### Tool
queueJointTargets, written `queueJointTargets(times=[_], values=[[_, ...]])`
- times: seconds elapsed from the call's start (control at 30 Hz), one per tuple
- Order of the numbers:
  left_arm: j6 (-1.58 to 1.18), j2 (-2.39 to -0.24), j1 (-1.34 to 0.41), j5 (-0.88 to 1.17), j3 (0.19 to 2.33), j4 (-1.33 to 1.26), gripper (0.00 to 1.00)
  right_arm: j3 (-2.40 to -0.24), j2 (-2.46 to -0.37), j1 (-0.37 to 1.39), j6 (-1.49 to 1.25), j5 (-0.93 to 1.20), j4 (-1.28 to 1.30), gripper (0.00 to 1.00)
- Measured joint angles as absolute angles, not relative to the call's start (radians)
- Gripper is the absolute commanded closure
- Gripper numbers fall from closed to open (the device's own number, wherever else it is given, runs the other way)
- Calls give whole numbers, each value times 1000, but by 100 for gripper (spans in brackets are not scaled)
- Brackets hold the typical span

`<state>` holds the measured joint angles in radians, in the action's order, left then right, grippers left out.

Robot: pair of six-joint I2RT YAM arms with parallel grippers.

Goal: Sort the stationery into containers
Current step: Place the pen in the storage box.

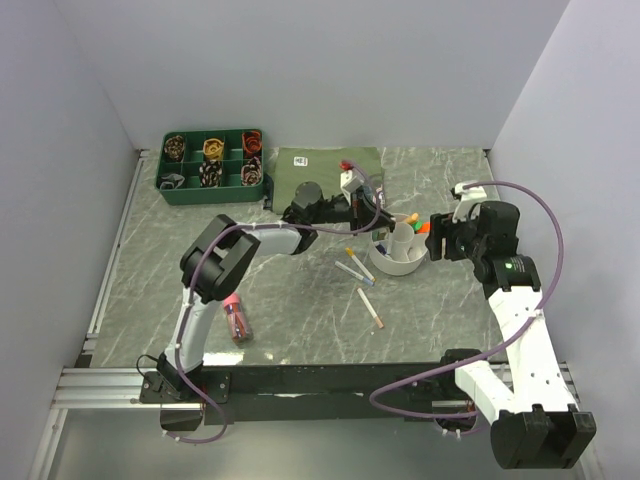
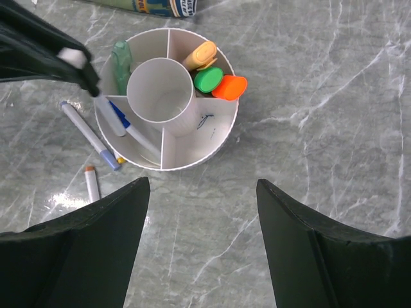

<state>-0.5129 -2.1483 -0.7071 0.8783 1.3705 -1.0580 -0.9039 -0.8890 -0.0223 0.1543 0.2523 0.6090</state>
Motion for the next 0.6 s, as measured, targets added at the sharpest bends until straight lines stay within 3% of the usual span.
queueJointTargets(times=[0.1,0.13,0.23,0.37,0.6], values=[[-512,-2198,-707,871,1396,-1057,97,-912,-899,-22,154,253,614,25],[-510,-2206,-707,868,1399,-1057,87,-912,-902,-22,154,253,614,25],[-511,-2212,-706,865,1399,-1061,71,-912,-916,-22,154,255,616,25],[-520,-2212,-701,868,1388,-1108,59,-912,-930,-22,154,255,616,25],[-487,-2171,-682,893,1317,-1026,51,-914,-946,-22,154,257,615,25]])
